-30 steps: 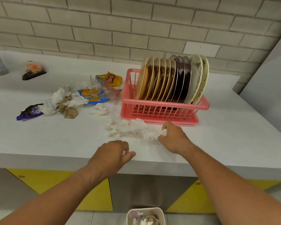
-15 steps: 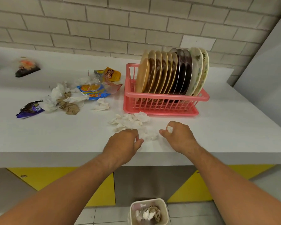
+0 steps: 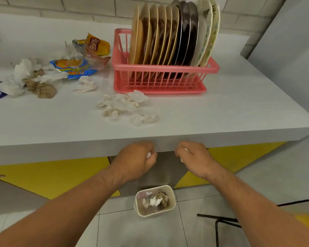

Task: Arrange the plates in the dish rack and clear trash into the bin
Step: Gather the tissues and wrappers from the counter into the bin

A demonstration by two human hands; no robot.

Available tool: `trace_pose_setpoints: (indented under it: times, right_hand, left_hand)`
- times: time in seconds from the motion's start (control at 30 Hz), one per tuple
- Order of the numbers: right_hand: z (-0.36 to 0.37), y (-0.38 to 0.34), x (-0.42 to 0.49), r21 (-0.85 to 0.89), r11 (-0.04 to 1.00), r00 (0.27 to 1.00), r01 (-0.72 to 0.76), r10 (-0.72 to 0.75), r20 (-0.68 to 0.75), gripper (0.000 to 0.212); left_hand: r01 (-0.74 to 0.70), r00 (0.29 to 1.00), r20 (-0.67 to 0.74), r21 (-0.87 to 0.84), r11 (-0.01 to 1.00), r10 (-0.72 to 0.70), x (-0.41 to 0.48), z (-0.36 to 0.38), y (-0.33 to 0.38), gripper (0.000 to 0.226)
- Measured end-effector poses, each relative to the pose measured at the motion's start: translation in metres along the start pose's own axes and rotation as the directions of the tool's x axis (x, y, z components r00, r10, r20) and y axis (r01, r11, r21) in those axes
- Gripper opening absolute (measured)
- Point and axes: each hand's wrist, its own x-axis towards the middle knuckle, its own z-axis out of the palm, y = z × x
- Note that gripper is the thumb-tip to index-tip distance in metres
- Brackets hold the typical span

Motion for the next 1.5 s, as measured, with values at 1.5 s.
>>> trace_pose_setpoints:
  times: [1.5]
  right_hand:
    - [0.294, 0.349, 0.094, -0.306, 0.946, 0.943, 0.109, -0.001, 0.332, 0.039]
  left_hand:
    - [0.149, 0.964, 0.211, 0.068, 0.987, -0.160, -0.013, 0.384, -0.197, 0.043]
